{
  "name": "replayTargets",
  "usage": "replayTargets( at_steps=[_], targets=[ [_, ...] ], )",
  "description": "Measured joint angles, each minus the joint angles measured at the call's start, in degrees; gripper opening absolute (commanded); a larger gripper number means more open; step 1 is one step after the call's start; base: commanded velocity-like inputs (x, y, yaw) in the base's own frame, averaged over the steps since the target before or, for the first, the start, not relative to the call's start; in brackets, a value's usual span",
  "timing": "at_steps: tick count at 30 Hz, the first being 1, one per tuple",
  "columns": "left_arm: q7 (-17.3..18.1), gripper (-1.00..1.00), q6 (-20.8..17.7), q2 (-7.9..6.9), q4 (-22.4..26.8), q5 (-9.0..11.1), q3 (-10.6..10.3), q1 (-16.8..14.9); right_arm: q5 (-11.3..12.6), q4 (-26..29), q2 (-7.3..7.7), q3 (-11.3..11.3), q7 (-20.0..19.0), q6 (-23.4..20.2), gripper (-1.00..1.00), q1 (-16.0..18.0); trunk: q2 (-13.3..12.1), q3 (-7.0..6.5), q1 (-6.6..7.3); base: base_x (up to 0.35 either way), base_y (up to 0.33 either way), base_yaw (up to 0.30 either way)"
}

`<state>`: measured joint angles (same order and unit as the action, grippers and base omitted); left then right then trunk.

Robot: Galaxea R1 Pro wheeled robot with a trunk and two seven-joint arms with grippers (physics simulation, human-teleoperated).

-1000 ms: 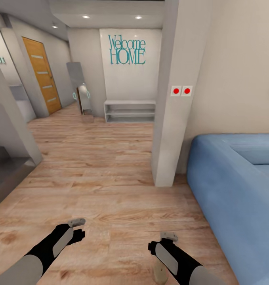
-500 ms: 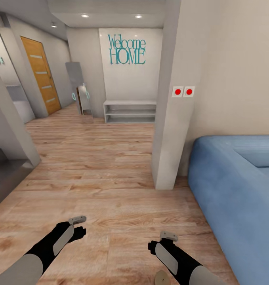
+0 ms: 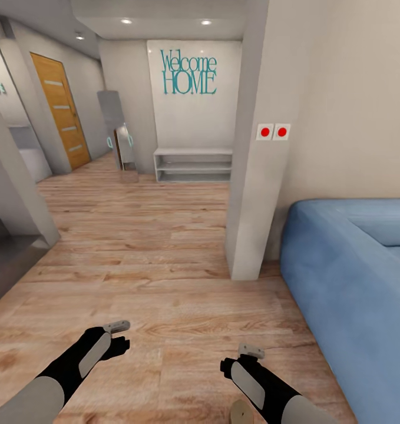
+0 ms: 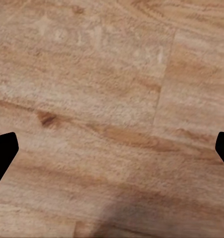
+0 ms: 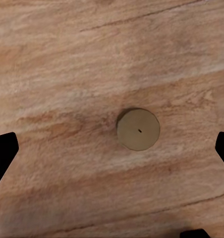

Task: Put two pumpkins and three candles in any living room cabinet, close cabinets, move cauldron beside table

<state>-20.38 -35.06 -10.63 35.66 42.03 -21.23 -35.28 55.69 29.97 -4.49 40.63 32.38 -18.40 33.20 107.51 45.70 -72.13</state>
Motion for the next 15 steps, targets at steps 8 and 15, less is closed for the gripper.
replayTargets(
  at_steps=[8,15],
  targets=[
    [0.1,1.00,-0.2,-0.18,0.1,0.2,0.2,0.0,-0.1,0.3,0.13,0.2,-0.1,3.4,1.00,0.0,3.2,1.44,-1.76,0.000,0.000,0.000],
    [0.2,1.00,-4.5,-1.28,4.7,2.8,0.1,0.0,-0.1,0.3,0.14,0.2,-0.1,4.3,1.00,0.0,6.0,2.69,-3.30,0.000,0.000,0.000]
  ],
)
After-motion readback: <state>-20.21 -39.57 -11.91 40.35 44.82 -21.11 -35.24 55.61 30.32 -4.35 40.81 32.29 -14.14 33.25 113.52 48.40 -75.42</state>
